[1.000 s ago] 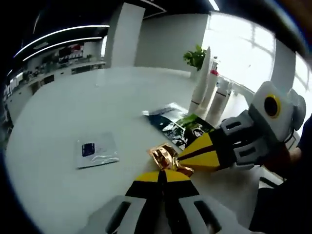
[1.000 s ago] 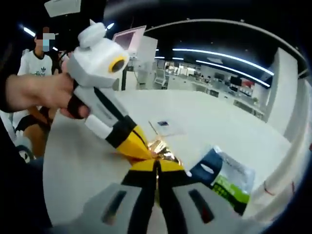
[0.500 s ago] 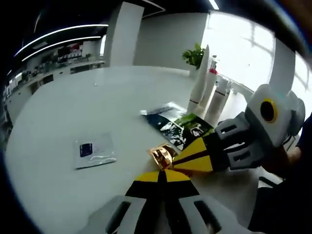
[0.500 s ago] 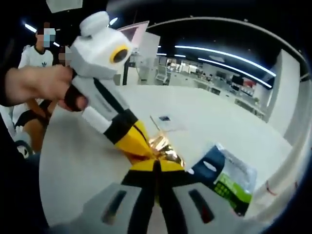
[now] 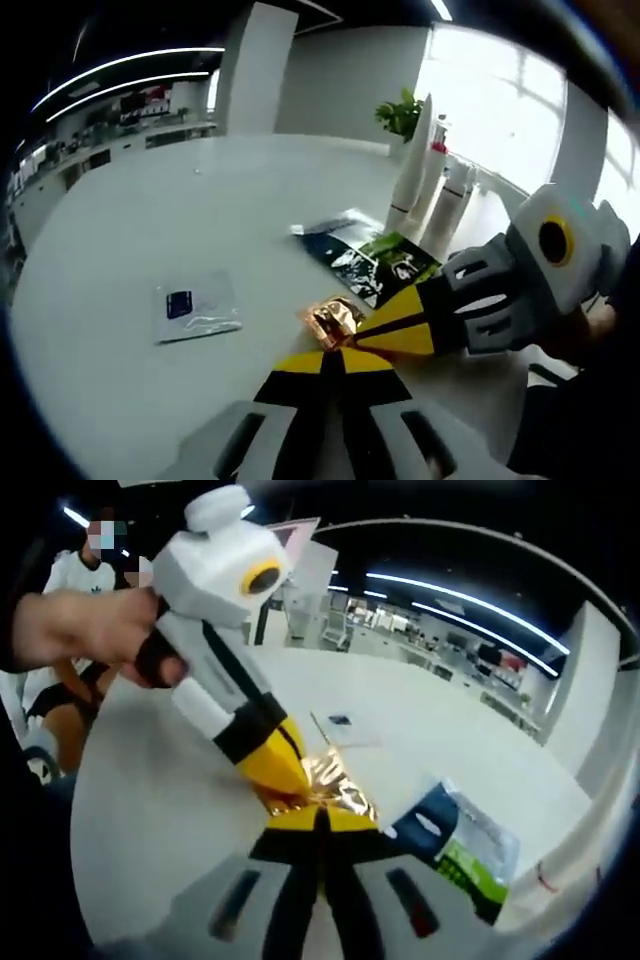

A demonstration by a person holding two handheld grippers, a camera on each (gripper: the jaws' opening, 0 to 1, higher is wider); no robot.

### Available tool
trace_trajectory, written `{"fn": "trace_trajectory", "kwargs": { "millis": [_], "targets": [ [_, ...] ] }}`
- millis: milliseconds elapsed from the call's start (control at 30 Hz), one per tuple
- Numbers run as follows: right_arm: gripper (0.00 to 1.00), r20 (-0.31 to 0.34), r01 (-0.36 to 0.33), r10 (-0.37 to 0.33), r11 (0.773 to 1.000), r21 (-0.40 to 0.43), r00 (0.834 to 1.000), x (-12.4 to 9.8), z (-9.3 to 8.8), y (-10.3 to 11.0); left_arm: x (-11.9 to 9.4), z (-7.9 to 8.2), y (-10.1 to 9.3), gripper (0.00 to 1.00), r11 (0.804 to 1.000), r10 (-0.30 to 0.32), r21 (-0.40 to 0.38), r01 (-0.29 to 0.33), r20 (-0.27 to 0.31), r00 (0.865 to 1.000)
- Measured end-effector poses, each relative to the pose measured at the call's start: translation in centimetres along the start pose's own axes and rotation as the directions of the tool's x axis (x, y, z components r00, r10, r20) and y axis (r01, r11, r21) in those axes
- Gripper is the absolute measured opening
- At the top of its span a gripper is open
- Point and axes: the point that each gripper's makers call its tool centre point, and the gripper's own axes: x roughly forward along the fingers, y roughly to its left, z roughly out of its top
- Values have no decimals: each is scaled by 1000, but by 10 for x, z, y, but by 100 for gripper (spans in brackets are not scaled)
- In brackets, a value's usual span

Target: Arrange the skincare products in the storage area until every visible bottle or jar stands upright without overlapping.

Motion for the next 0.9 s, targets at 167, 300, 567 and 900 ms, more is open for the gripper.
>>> {"fn": "trace_trajectory", "kwargs": {
  "millis": [167, 300, 567, 900],
  "targets": [
    [1, 1, -3, 3, 1000, 2, 1000, 0, 0, 0, -3, -1, 1, 2, 1000, 4, 1, -4, -5, 1000],
    [1, 0, -2, 2, 1000, 1, 1000, 0, 0, 0, -9, -1, 5, 3, 1000, 17, 5, -17, -5, 1000],
    [1, 5, 1, -1, 1000, -2, 1000, -1, 0, 0, -20, -1, 21, 1, 998, 67, 15, -67, 1, 998],
    [1, 7, 4, -4, 1000, -3, 1000, 0, 1, 0, -8, 8, 9, 0, 999, 29, 21, -29, 10, 1000]
  ]
}}
